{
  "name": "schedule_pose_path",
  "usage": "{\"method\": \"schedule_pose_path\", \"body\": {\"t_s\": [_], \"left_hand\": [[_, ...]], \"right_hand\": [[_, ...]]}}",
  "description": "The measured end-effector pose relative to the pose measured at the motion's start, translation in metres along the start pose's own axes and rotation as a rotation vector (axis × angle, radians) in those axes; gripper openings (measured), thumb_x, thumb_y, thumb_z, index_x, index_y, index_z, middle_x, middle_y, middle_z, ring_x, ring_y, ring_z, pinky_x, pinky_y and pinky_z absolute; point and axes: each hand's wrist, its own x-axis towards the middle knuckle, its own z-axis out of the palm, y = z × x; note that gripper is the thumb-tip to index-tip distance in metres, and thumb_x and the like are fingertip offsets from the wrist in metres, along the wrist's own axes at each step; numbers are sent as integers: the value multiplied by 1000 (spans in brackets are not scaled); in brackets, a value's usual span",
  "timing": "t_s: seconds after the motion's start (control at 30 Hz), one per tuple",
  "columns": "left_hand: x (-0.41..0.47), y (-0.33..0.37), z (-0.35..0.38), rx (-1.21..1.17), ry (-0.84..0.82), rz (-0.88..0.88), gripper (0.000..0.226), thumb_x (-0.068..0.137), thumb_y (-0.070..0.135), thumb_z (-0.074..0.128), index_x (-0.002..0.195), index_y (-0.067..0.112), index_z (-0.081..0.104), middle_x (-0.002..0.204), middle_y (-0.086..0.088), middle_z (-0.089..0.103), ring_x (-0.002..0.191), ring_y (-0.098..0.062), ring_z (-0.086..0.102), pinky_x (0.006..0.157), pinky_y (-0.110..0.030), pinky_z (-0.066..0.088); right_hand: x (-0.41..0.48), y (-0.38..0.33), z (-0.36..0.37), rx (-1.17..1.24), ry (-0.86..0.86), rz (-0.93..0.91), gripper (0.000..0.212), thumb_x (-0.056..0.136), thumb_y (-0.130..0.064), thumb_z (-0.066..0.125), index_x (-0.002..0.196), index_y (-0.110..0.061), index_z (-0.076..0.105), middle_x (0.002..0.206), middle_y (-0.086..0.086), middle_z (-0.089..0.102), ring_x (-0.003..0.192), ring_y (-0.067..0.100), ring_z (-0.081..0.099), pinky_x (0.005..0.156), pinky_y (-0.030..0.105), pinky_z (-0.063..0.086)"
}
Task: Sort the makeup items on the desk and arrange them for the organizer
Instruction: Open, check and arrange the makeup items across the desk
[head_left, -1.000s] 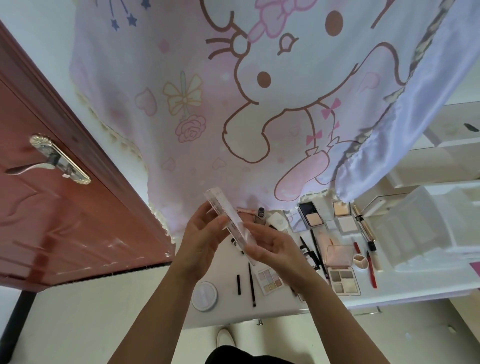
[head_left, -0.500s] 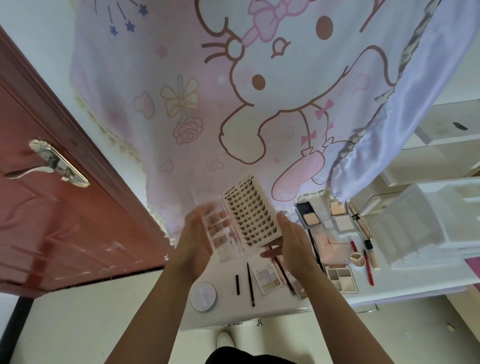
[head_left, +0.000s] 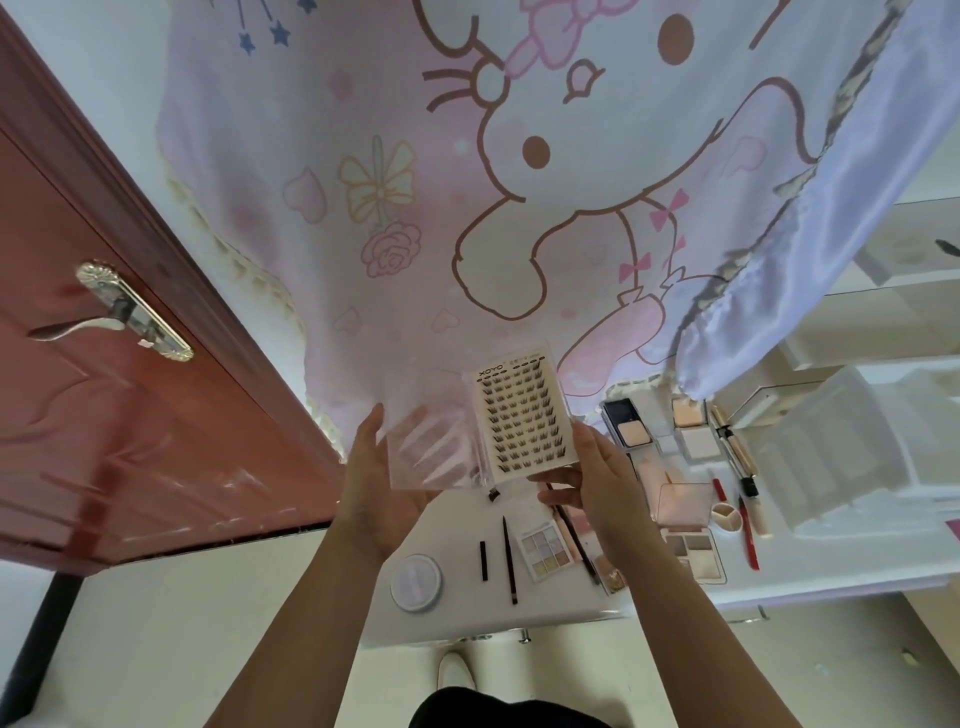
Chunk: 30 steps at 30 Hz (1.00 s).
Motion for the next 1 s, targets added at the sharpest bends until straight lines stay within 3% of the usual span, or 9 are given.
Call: {"method": "schedule_pose_path", "body": {"t_s": [0.13,0.3,0.4,0.6,0.77,0.9,1.0], "left_hand": [[9,-11,-19,306,127,89,37,97,36,58,125,11,61,119,-13,71,106,-30,70,85,-43,57],[21,-20,-48,394,260,131,24,102,22,52,118,8,64,109,-12,74,93,-23,74,70,-31,58],[23,-22,-67,437,350,141,20,103,20,52,115,10,65,106,-13,74,83,-20,72,70,-35,58],[29,-10,-105,609,446,173,19,101,22,56,111,11,69,106,-18,72,87,-26,69,65,-33,53],[41,1,-127,661,426,107,19,102,25,55,109,14,68,107,-14,73,97,-33,69,62,-29,50],[46,-4,-140,624,445,61,17,100,28,58,105,17,69,107,-11,72,91,-26,67,68,-33,52],[53,-11,-145,589,457,26,20,98,32,62,104,14,71,97,-6,74,79,-19,70,72,-35,57]], "right_hand": [[9,14,-1,3,48,48,33,109,-30,32,118,-16,61,97,4,76,83,22,75,65,32,61],[18,41,1,38,42,182,33,109,-30,33,120,-15,61,102,9,76,89,29,74,71,35,61],[22,62,5,-75,-1,282,33,108,-30,36,116,-16,65,103,4,76,93,25,74,80,39,59],[30,108,18,-256,-106,488,22,103,-29,51,114,-19,68,102,4,74,89,19,69,87,38,57],[42,135,36,-238,-100,531,21,101,-27,55,118,-22,67,96,-5,76,89,17,69,85,36,57],[54,151,47,-355,-71,521,32,99,-15,55,130,-22,61,99,-6,74,88,15,66,77,29,57],[65,158,50,-458,-18,478,38,100,-13,52,137,-18,58,103,-6,70,89,13,65,83,31,56]]}}
